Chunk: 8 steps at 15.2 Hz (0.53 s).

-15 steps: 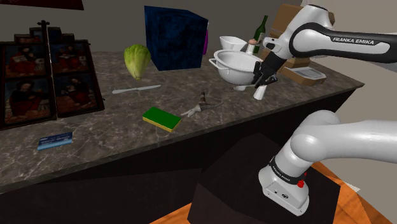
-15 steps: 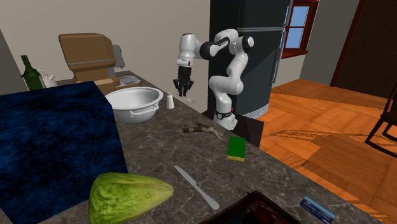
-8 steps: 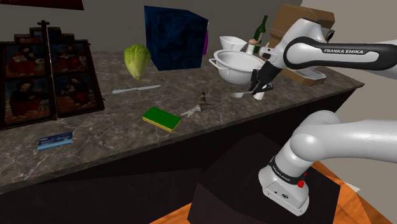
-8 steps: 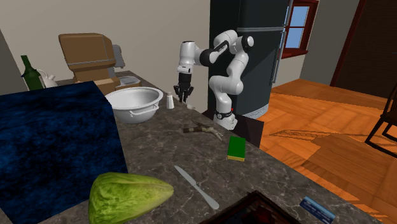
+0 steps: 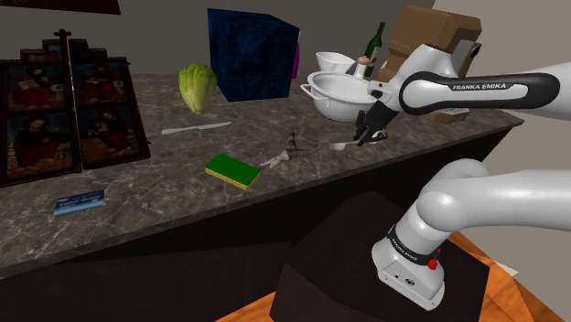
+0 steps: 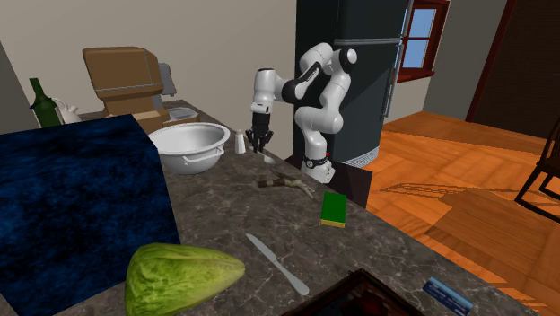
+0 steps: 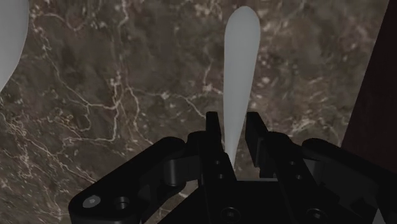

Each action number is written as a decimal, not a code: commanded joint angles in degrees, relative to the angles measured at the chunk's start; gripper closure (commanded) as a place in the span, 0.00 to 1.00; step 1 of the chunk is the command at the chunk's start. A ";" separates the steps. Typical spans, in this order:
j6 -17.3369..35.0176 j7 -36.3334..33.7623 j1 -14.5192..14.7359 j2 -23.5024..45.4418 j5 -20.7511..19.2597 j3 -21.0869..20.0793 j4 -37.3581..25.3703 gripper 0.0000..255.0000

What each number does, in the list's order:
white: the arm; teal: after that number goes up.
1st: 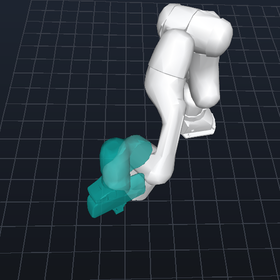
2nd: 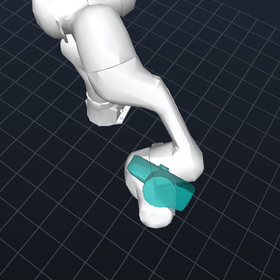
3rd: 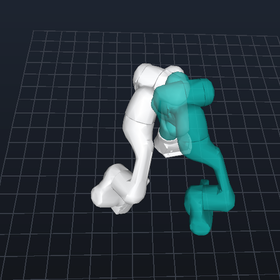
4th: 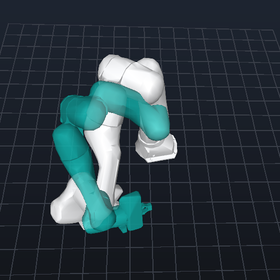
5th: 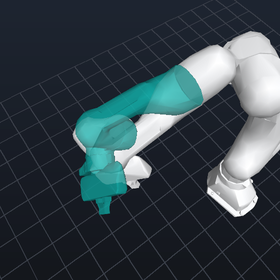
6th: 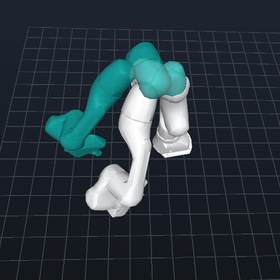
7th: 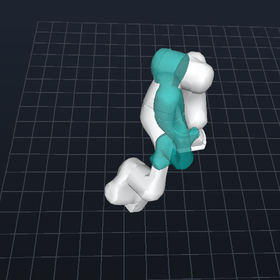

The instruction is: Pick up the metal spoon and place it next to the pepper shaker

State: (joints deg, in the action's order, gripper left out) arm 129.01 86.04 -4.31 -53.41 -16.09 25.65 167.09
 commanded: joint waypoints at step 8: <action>3.02 0.34 -0.34 1.39 -0.78 1.00 1.66 1.00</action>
State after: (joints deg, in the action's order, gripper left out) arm 132.02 86.38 -4.65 -52.02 -16.86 26.64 168.74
